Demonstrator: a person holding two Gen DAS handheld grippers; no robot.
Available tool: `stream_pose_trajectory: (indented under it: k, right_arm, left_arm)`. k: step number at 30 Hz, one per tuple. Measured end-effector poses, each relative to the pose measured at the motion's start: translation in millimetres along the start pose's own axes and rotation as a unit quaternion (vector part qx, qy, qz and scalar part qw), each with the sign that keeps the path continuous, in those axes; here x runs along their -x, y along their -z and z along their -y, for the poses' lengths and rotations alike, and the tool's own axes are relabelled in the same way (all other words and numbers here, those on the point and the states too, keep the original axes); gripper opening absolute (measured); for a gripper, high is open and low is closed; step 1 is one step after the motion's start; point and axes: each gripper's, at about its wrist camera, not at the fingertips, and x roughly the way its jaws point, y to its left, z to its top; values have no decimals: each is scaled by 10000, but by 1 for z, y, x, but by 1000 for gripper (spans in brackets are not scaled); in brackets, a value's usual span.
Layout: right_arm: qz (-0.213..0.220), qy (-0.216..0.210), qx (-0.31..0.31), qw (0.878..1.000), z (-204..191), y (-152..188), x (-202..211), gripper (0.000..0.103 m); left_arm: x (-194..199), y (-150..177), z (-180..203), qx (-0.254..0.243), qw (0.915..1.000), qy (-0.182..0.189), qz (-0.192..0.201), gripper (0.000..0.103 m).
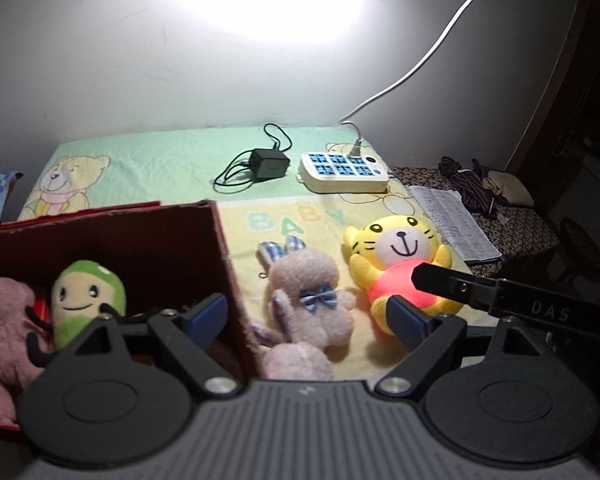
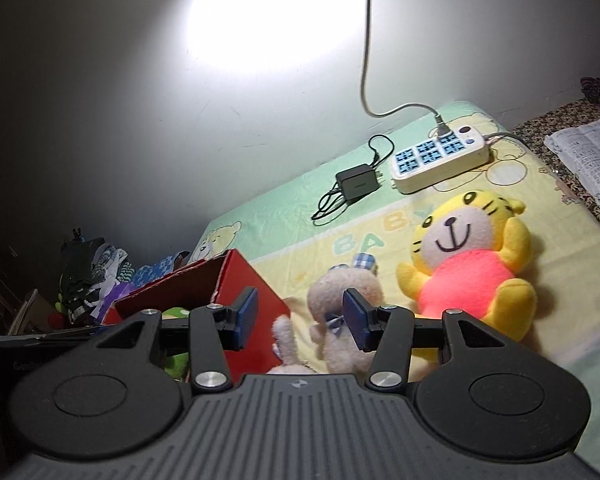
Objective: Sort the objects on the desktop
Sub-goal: 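Withdraw the right gripper from the box toward the yellow tiger plush, then close the right gripper on the yellow-and-pink tiger plush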
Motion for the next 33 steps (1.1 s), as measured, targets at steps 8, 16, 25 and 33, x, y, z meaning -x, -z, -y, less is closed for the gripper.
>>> stream_pose_trajectory:
  k: [8,16,25,33]
  right_arm:
    - [-42,169,-212,9996,57,-20,16,52]
    - [-228,426,-489,9976,103,-37,18,52]
    - [-595,349,-1028,9923,148,-46,-6,53]
    - [-880,122,-1498,9847,178,-49,-36,56]
  left_arm:
    - [-56,0,48,299,9982,450,-265,96]
    - [-104,0,71,656,9963,401,-376,96]
    - [-153,-9,79,902,9912,524,-810,94]
    - [-182,-11,94,738,9909,507,-1009,93]
